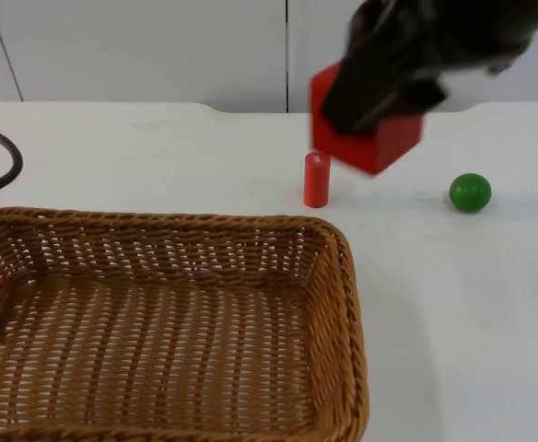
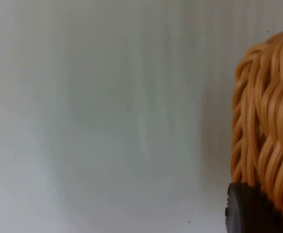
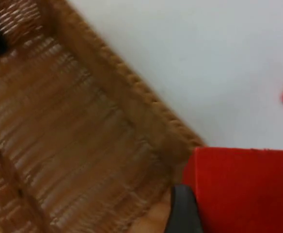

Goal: Pick up the basket with the left hand and place the object to the left of the red cylinder into the basket with the right hand.

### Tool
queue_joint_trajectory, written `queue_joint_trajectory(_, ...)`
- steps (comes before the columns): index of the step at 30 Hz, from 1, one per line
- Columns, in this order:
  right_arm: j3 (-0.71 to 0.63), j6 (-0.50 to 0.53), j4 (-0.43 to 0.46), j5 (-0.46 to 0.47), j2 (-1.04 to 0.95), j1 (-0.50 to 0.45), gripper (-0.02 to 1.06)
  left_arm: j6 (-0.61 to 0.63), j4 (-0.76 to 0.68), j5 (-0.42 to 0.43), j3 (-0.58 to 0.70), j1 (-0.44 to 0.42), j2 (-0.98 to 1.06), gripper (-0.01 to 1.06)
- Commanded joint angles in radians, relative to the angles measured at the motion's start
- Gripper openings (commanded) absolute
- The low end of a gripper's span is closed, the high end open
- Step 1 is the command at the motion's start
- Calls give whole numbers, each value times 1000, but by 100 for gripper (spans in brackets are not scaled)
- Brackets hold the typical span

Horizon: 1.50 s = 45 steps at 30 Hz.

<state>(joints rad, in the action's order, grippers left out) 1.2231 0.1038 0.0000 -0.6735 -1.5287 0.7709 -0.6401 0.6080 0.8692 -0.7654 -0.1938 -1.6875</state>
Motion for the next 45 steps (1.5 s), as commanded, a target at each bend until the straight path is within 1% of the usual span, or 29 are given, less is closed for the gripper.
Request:
queue_joint_trajectory(1, -1, 21, 0, 43, -33, 46, 0, -2, 31, 23, 2, -5, 12, 0)
queue_joint_trajectory(3, -1, 21, 0, 67, -78, 85, 0, -2, 31, 27, 2, -5, 12, 0)
queue_joint_trajectory(4, -1, 21, 0, 67, -78, 85, 0, -2, 31, 27, 2, -5, 12, 0)
queue_joint_trajectory(7, -1, 21, 0, 125, -142, 131, 0, -2, 31, 31, 2, -5, 12, 0)
queue_joint_trajectory(11, -1, 21, 6, 179, -207, 160, 0, -2, 31, 31, 2, -5, 12, 0)
queue_joint_trajectory(18, -1, 5, 13, 196, -286, 160, 1, -2, 35, 33, 2, -5, 12, 0)
queue_joint_trajectory(20, -1, 5, 13, 196, -311, 160, 8, -2, 35, 33, 2, -5, 12, 0)
queue_joint_trajectory(22, -1, 5, 21, 194, -333, 160, 29, -2, 35, 33, 2, -5, 12, 0)
queue_joint_trajectory(23, -1, 5, 21, 194, -333, 160, 29, -2, 35, 33, 2, -5, 12, 0)
queue_joint_trajectory(26, -1, 5, 31, 197, -340, 160, 60, -2, 37, 33, 2, -5, 12, 0)
queue_joint_trajectory(27, -1, 5, 33, 202, -340, 160, 67, -5, 37, 33, 2, -5, 12, 0)
queue_joint_trajectory(28, -1, 5, 33, 202, -340, 160, 67, -5, 37, 33, 2, -5, 12, 0)
queue_joint_trajectory(29, 4, 5, 33, 200, -338, 160, 74, -5, 37, 33, 2, -5, 12, 0)
queue_joint_trajectory(31, 15, 5, 37, 189, -321, 160, 81, -5, 37, 33, 2, -5, 12, 0)
queue_joint_trajectory(33, 15, 5, 37, 191, -300, 160, 82, -5, 37, 33, 2, -5, 12, 0)
queue_joint_trajectory(39, 15, 5, 29, 174, -122, 160, 82, -5, 39, 29, 2, -5, 12, 0)
queue_joint_trajectory(43, 15, 13, 27, 121, 6, 160, 82, -5, 43, 29, 2, -5, 12, 0)
queue_joint_trajectory(45, 15, 21, 22, 54, 100, 160, 82, -5, 62, 29, 2, -5, 12, 0)
